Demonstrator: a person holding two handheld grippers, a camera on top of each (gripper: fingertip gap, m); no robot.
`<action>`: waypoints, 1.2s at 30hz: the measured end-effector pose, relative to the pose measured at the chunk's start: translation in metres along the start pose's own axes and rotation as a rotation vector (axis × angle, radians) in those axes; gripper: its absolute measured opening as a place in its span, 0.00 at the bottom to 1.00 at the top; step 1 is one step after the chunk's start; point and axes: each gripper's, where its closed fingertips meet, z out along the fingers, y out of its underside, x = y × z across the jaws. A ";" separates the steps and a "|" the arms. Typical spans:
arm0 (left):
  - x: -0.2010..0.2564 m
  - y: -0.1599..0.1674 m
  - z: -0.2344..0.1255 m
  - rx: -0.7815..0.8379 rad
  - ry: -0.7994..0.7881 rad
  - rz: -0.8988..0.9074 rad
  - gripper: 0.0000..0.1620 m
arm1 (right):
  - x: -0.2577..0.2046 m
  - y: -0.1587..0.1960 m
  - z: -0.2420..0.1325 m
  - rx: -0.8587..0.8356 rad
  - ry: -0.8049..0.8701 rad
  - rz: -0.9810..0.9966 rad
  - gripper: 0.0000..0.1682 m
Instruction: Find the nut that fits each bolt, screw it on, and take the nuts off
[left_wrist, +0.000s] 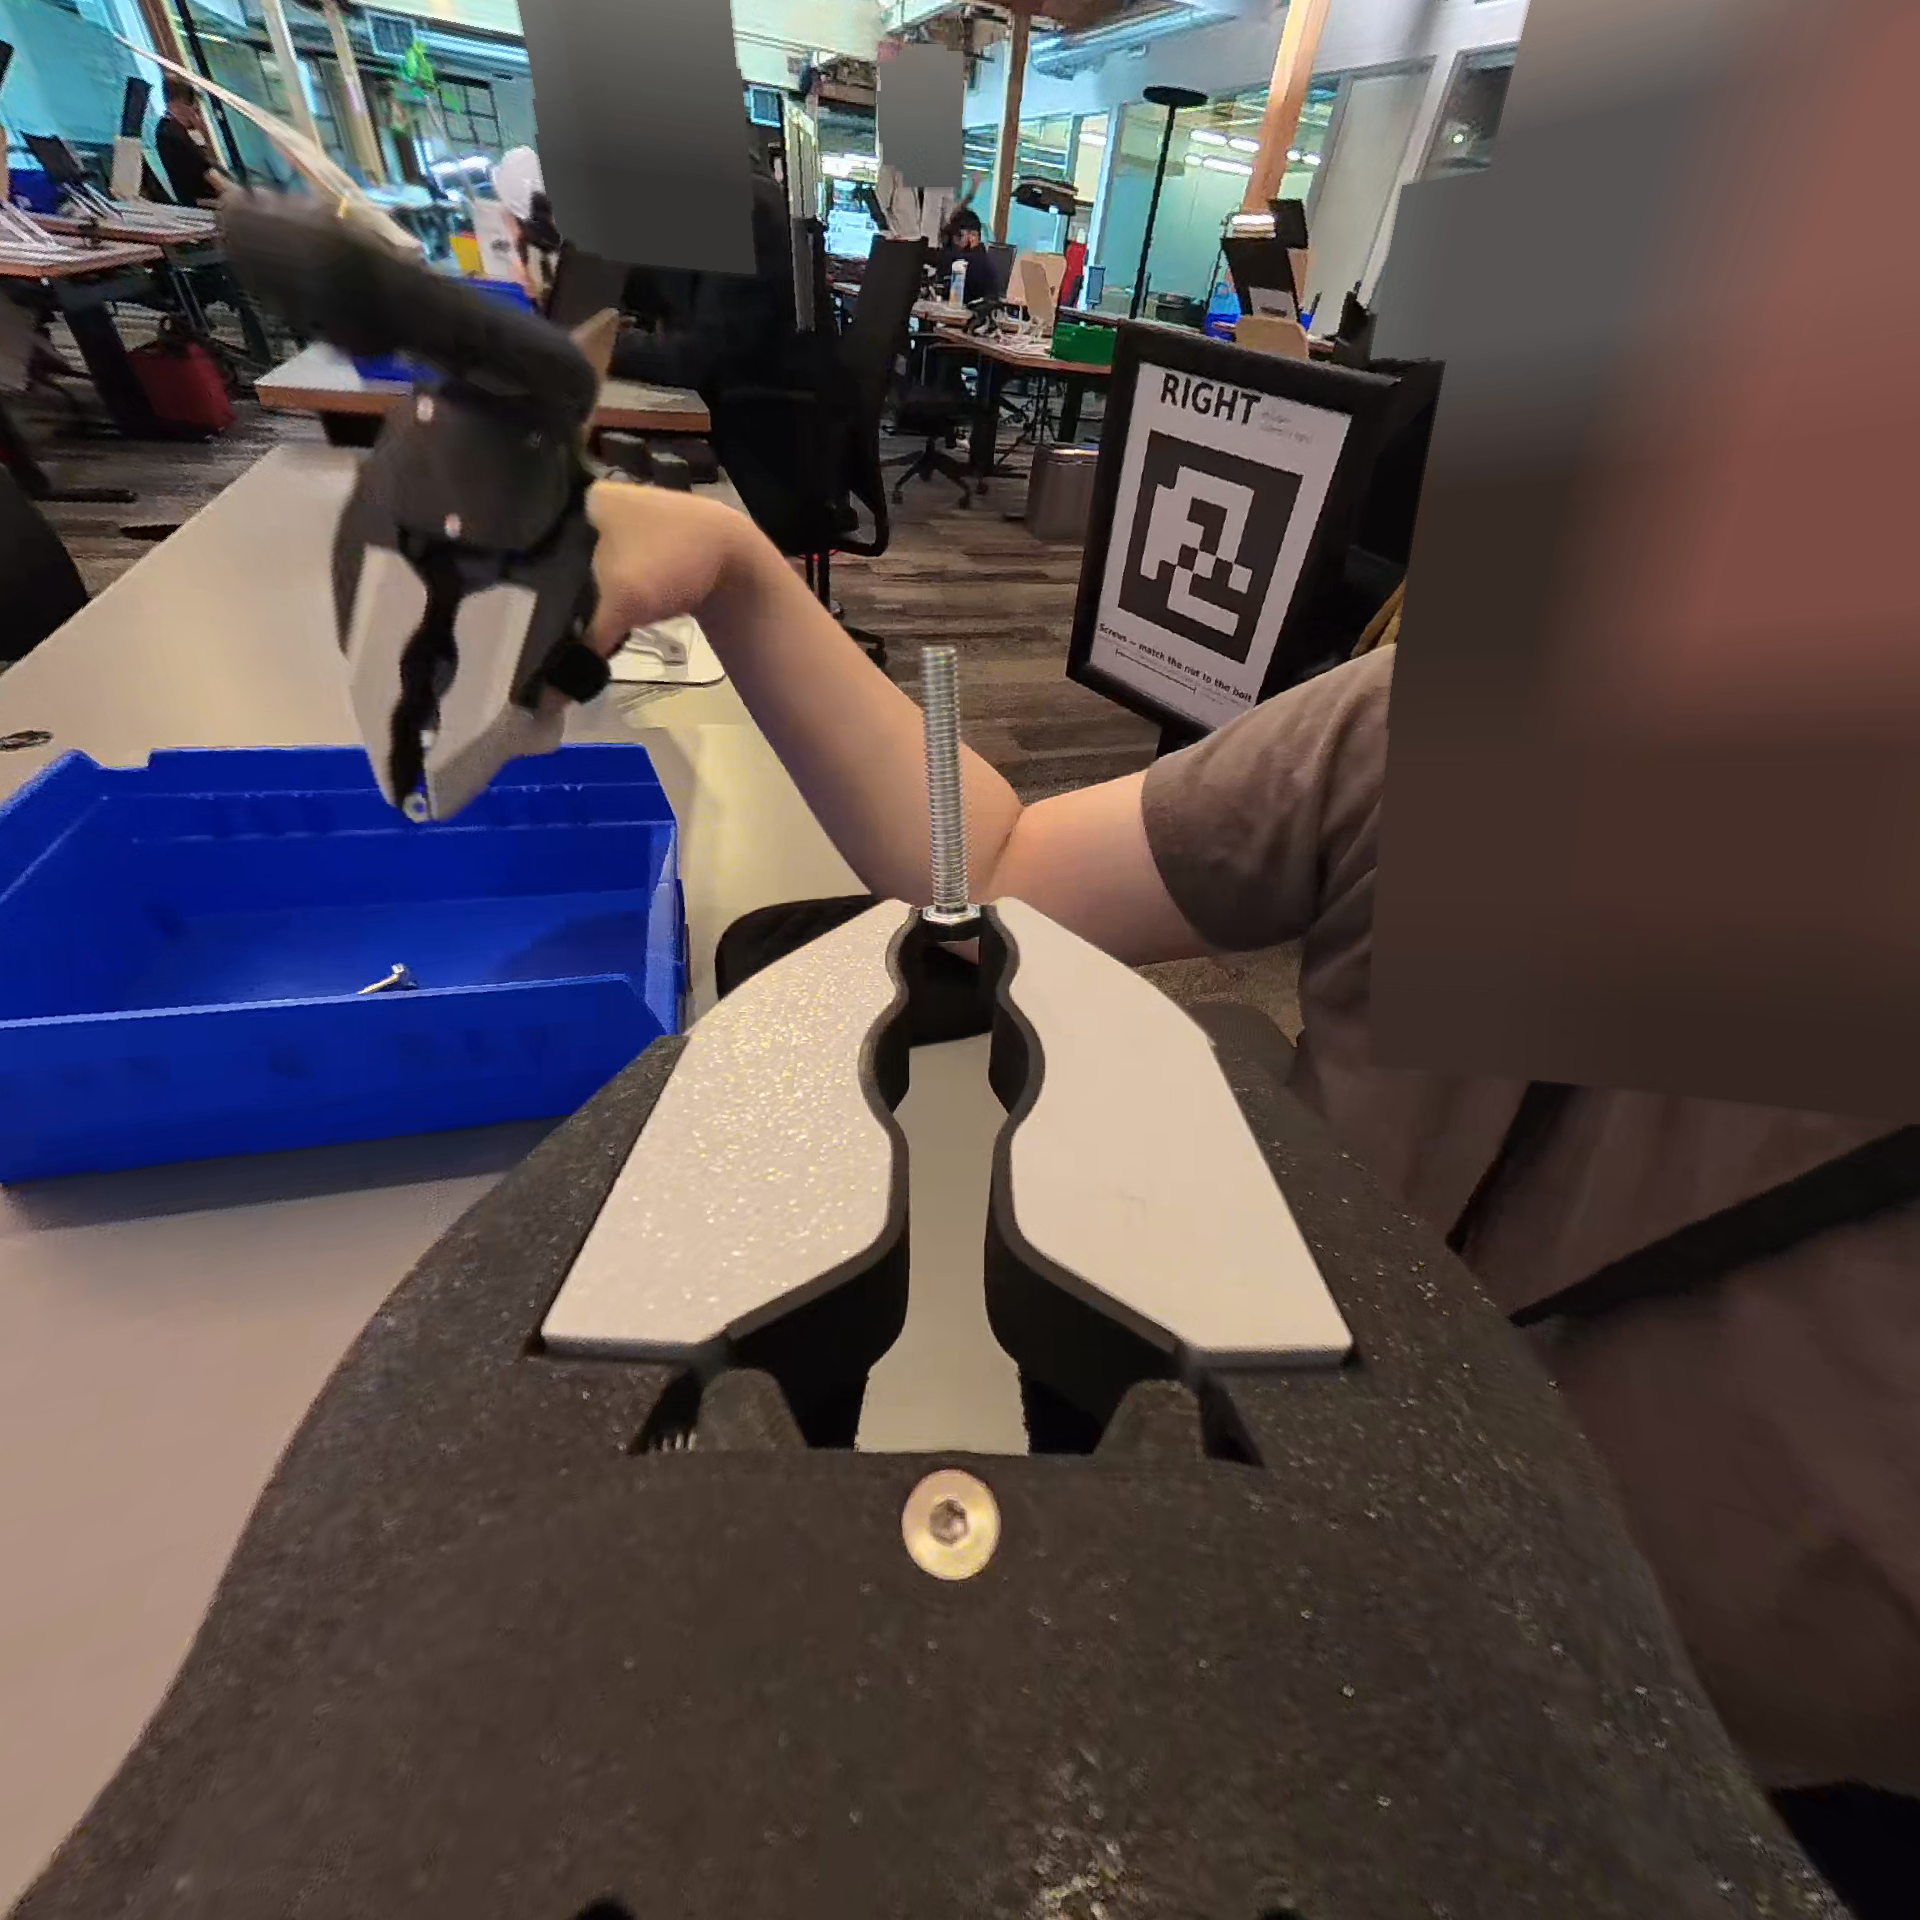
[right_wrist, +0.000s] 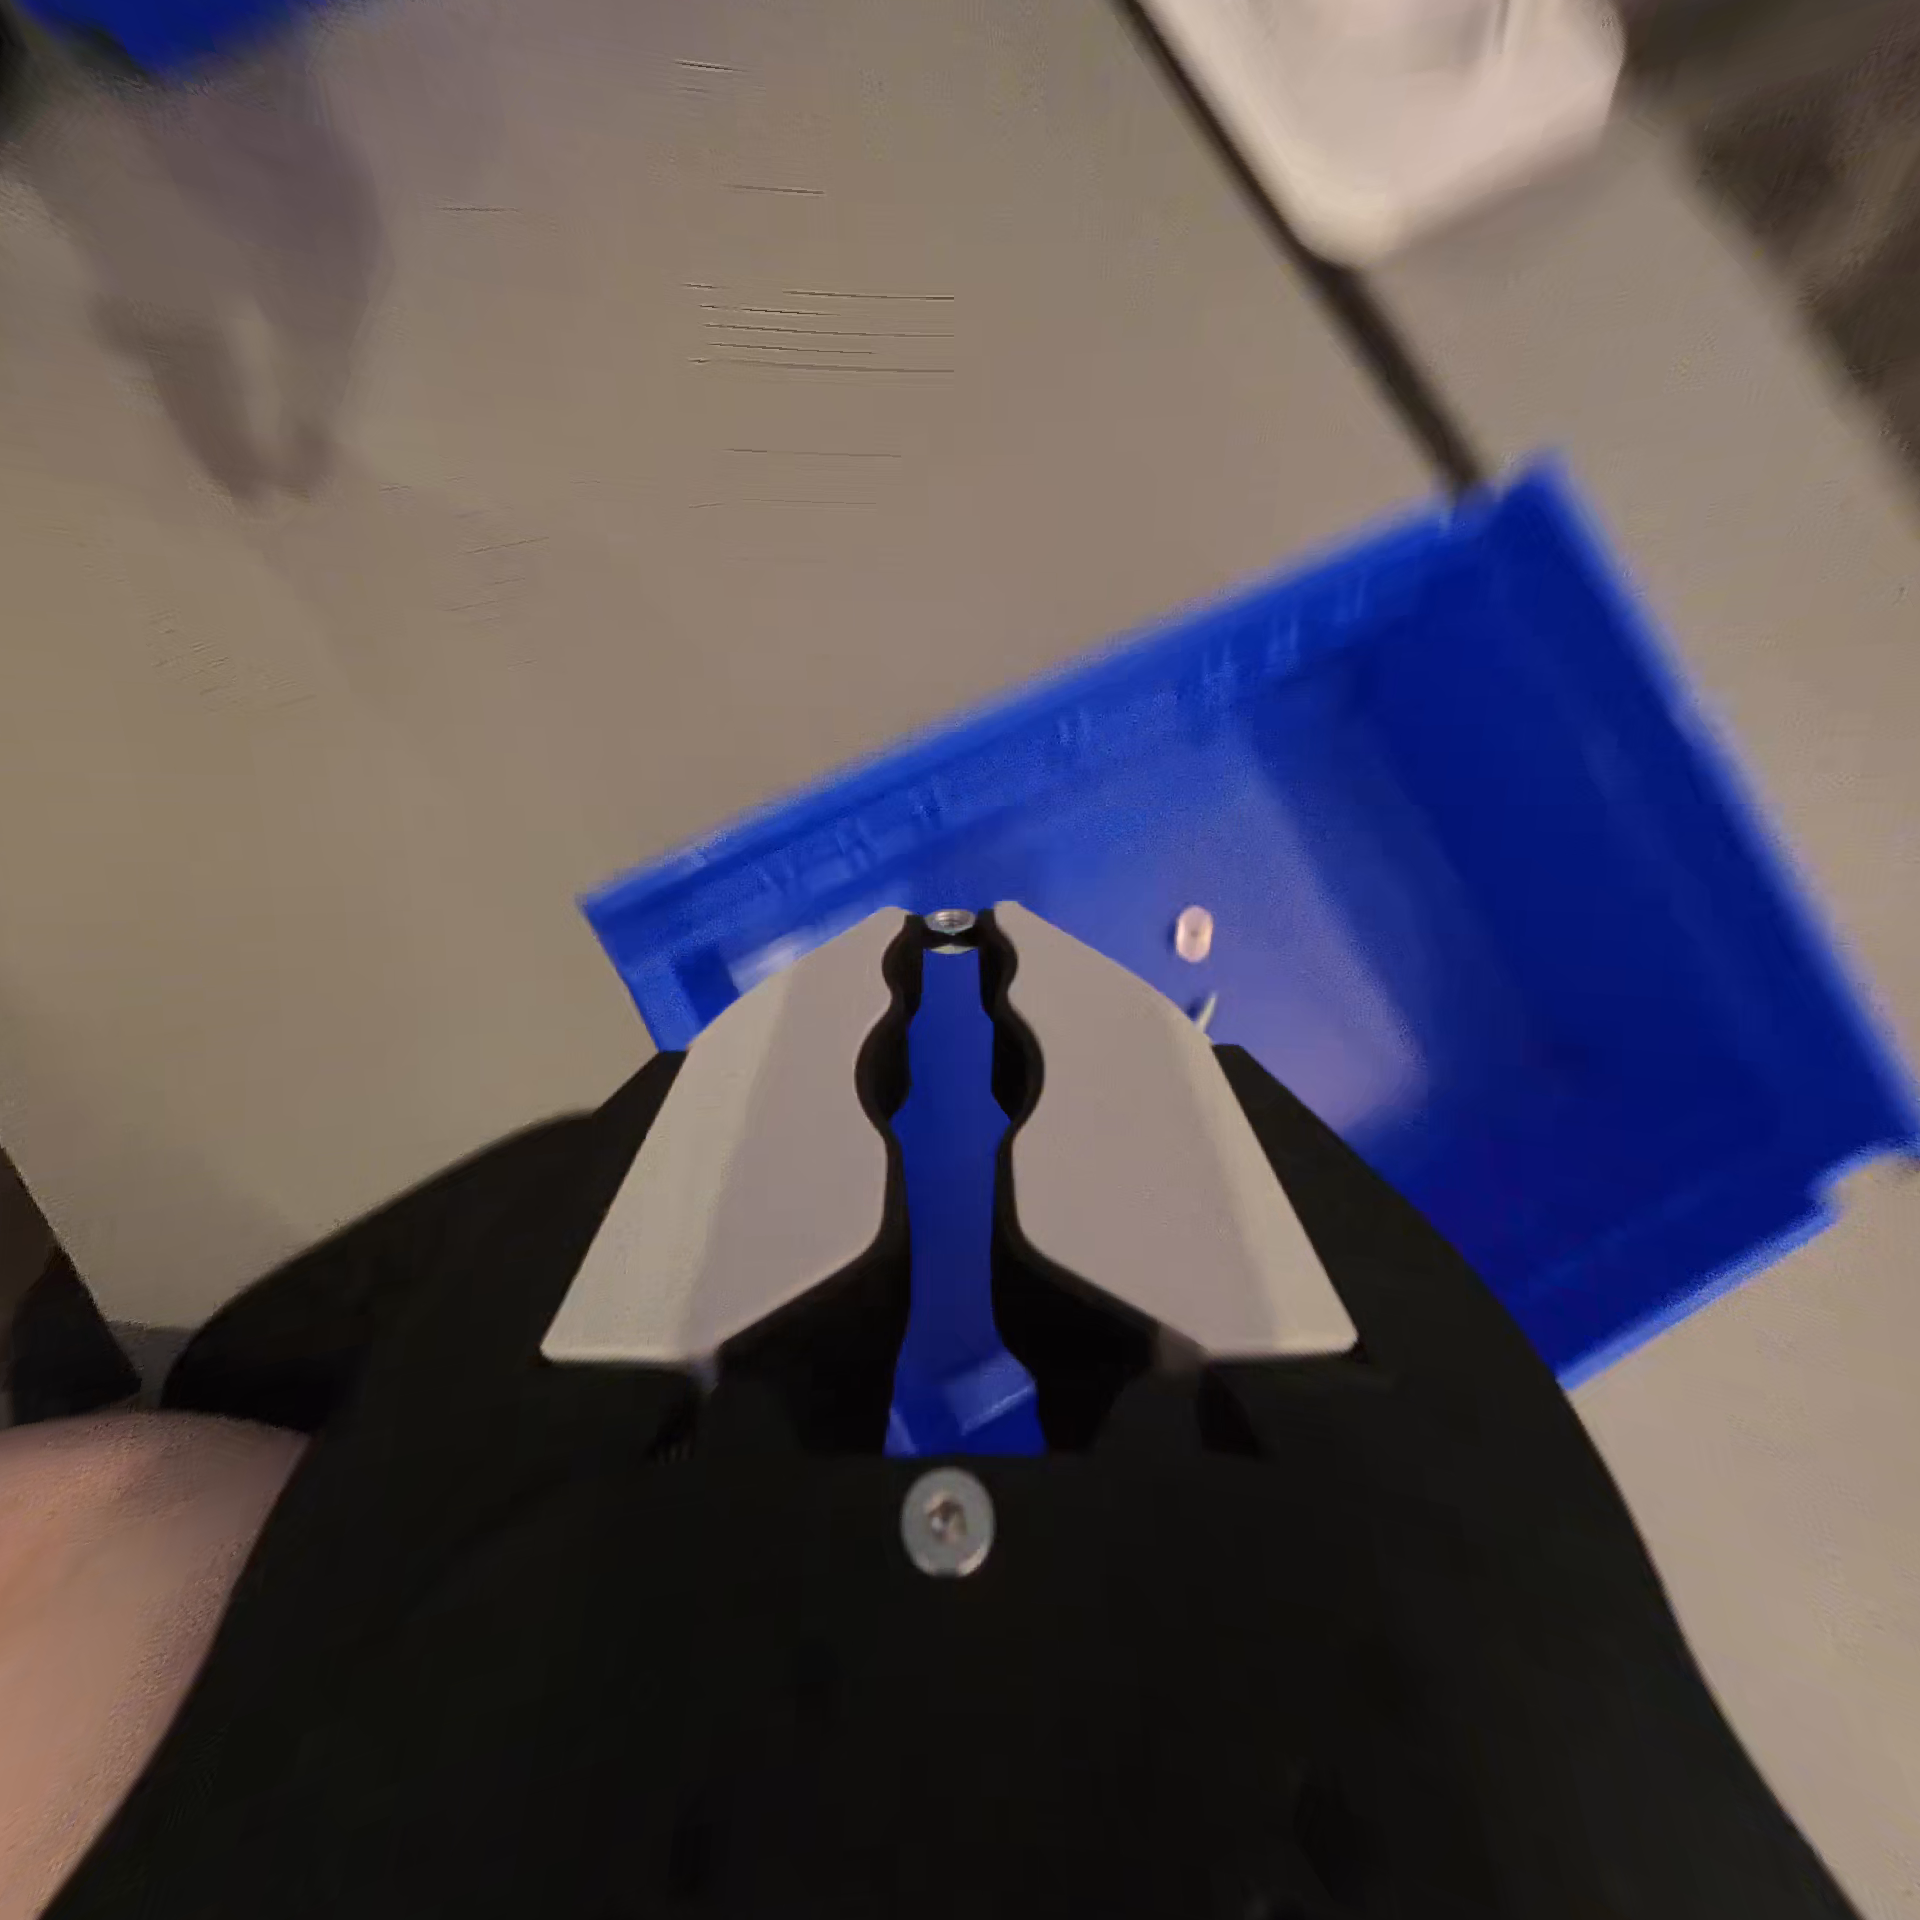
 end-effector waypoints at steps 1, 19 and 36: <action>0.000 0.001 0.000 -0.006 -0.005 0.002 0.06 | 0.010 0.024 0.009 -0.081 -0.010 0.069 0.07; -0.025 0.005 -0.011 -0.043 -0.165 0.022 0.06 | 0.055 0.085 0.067 -0.284 -0.006 0.241 0.17; -0.058 0.001 -0.014 0.010 -0.396 0.086 0.06 | -0.156 -0.207 -0.047 1.022 -0.615 -0.125 0.15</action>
